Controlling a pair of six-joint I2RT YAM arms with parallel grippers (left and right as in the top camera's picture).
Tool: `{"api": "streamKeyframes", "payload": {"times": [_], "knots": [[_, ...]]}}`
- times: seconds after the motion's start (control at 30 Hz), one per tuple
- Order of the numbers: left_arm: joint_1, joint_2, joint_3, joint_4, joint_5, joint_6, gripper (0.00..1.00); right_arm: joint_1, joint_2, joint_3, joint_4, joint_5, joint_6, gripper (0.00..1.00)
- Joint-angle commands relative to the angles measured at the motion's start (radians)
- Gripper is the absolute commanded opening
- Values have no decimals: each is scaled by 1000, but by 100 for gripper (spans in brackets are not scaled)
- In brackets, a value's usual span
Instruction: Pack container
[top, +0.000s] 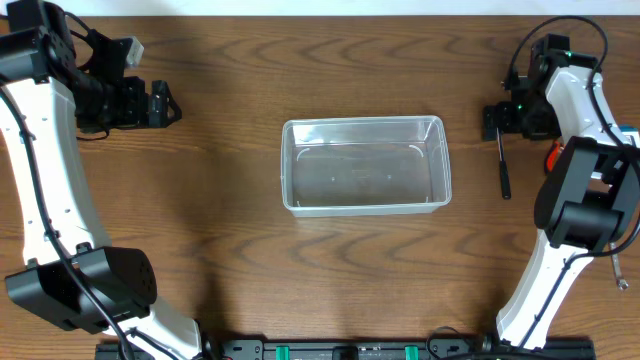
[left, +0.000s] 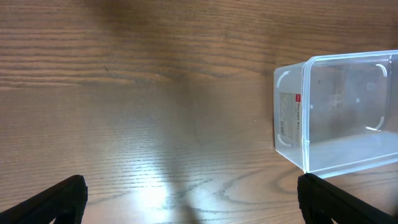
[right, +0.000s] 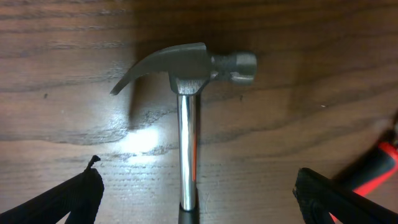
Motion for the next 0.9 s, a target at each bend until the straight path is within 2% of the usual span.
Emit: {"api": "streamKeyframes", "payload": {"times": [0.0, 0.87], "knots": [[3, -3, -4, -2, -8, 10, 98, 1, 27, 12, 3, 6, 14, 99], [3, -3, -4, -2, -8, 10, 98, 2, 42, 12, 33, -1, 21, 99]]}}
